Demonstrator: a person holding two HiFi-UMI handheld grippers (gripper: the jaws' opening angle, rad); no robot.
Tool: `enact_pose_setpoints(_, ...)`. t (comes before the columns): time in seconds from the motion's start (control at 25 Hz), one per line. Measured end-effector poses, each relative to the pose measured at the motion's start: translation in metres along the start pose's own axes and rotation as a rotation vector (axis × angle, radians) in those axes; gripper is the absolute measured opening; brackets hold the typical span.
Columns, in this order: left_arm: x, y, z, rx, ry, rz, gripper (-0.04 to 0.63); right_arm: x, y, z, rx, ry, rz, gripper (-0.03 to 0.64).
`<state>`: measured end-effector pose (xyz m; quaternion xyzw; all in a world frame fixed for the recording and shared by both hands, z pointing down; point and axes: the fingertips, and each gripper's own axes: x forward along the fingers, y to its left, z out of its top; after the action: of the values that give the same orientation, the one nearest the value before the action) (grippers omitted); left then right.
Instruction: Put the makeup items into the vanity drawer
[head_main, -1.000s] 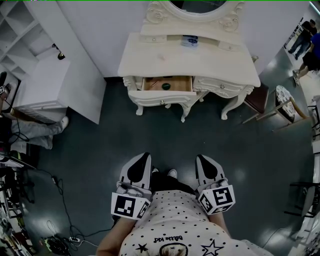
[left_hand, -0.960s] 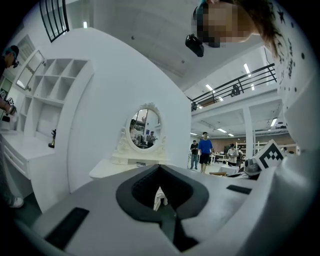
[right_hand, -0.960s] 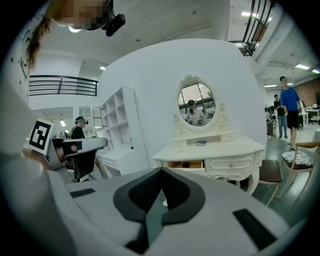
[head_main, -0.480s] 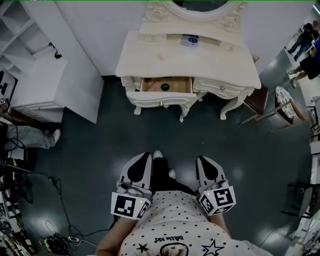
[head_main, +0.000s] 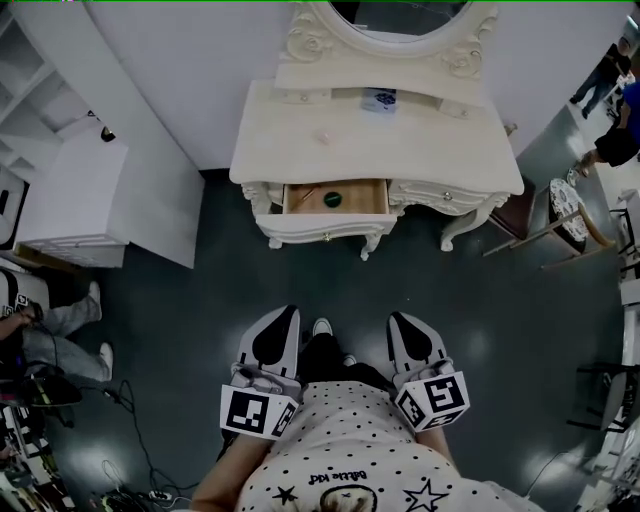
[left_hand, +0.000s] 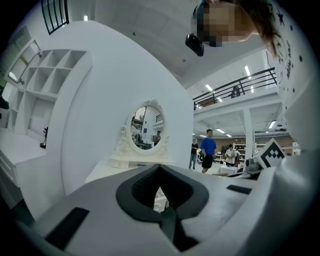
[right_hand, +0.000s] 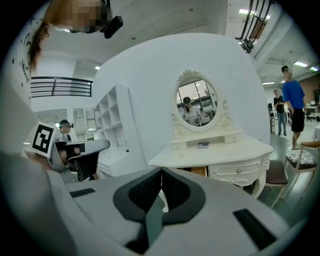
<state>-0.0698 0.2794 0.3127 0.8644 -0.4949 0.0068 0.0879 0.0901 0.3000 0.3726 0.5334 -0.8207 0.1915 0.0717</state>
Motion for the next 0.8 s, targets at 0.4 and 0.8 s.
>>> enact_pose_setpoints(0.4,0.018,0.036,0.003,-0.003,-0.001,-0.005,0.009,0.042,0.006,0.015,-0.002,-0.021,-0.007,0.009)
enact_pose_setpoints(0.8,0.043,0.057,0.001,-0.015,0.009,0.065,0.009,0.079,-0.012,0.029,-0.014,-0.019,0.031,0.009)
